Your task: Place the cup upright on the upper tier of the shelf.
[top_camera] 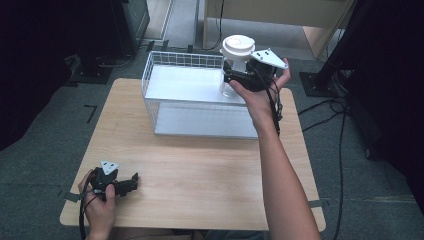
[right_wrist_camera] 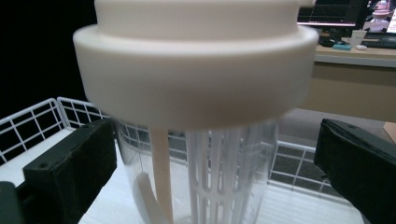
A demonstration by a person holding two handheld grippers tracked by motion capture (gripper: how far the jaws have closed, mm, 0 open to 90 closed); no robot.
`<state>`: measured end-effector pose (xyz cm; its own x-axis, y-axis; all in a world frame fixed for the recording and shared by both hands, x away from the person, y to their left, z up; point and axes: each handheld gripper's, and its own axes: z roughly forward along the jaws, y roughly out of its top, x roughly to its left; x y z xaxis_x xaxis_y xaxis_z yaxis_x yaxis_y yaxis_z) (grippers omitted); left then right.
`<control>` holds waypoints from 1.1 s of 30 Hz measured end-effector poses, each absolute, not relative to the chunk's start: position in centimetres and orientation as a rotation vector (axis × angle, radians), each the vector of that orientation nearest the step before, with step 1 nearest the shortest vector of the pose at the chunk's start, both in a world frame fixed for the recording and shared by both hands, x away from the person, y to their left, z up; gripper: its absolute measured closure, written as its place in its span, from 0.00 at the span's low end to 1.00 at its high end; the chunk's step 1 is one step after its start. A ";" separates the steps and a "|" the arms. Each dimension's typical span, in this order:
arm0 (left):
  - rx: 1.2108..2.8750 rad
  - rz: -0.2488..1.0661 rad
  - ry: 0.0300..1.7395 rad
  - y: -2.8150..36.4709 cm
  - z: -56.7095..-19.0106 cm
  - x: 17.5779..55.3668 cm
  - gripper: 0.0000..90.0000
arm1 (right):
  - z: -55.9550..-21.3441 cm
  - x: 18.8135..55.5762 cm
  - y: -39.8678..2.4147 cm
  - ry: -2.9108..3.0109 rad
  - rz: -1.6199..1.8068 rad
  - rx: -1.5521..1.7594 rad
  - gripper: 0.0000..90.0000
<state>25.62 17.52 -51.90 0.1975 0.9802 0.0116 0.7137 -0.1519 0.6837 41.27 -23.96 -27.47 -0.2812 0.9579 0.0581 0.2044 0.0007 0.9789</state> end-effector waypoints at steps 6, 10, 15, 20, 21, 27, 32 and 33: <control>1.932 0.636 1.574 17.5 -51.9 25.6 0.00 | -28.4 40.2 -24.4 1.581 1.337 1.216 0.00; 1.932 0.636 1.574 17.5 -51.9 25.6 0.00 | -29.0 39.3 -24.7 1.586 1.356 1.196 0.00; 1.933 0.637 1.573 17.5 -51.9 25.6 0.00 | -30.0 38.2 -25.3 1.587 1.343 1.180 0.00; 1.934 0.637 1.573 17.5 -51.9 25.6 0.00 | -31.1 37.1 -26.5 1.585 1.341 1.178 0.00; 1.934 0.637 1.573 17.5 -51.9 25.6 0.00 | -31.3 36.9 -26.7 1.583 1.338 1.181 0.00; 1.932 0.636 1.574 17.5 -51.9 25.6 0.00 | -32.8 35.4 -28.0 1.591 1.330 1.190 0.00; 1.933 0.637 1.574 17.5 -51.9 25.6 0.00 | -34.0 34.2 -28.8 1.588 1.327 1.194 0.00; 1.934 0.637 1.573 17.5 -51.9 25.6 0.00 | -34.2 33.9 -29.0 1.585 1.330 1.197 0.00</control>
<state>25.62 17.52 -51.91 0.1980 0.9801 0.0138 0.7134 -0.1537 0.6837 33.91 -28.99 -34.23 -0.2970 0.9544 0.0303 0.1954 0.0297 0.9803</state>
